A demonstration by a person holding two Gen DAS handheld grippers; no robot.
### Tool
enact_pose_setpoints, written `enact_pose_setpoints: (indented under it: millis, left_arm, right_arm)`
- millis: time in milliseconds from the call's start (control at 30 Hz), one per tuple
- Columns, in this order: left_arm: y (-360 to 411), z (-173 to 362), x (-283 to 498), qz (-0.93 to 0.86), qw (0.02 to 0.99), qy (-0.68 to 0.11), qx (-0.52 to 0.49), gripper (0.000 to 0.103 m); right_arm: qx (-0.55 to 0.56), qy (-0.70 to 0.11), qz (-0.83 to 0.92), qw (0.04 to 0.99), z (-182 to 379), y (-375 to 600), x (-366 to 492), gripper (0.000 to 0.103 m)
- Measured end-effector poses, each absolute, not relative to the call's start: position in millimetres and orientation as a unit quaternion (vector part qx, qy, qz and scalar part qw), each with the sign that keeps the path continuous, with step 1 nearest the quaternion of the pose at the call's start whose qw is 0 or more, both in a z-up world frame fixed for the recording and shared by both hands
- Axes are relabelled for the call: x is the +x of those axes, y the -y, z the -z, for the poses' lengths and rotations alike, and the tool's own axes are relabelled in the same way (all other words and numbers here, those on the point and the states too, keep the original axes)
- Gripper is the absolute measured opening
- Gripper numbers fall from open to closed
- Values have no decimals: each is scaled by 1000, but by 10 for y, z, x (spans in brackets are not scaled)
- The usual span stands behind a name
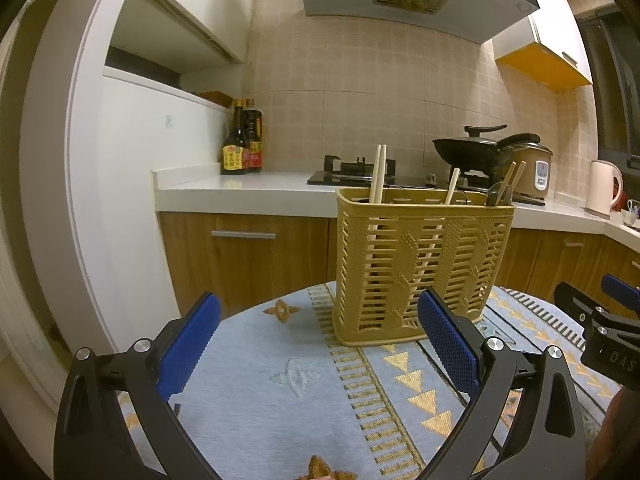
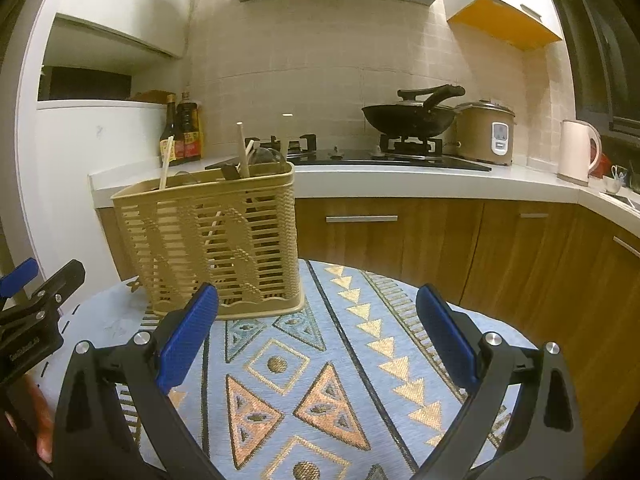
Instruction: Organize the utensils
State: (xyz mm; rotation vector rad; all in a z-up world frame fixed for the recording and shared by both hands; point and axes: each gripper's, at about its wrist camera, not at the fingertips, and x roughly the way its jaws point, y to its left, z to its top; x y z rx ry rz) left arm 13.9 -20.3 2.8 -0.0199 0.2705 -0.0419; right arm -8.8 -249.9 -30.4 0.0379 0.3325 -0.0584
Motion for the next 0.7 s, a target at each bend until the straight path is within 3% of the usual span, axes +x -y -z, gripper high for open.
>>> enact_pose_setpoints:
  millis: [700]
  left_arm:
    - [236, -23, 129, 16, 991, -136, -4, 95]
  right_arm:
    - [21, -165, 15, 986, 298, 2504, -98, 95]
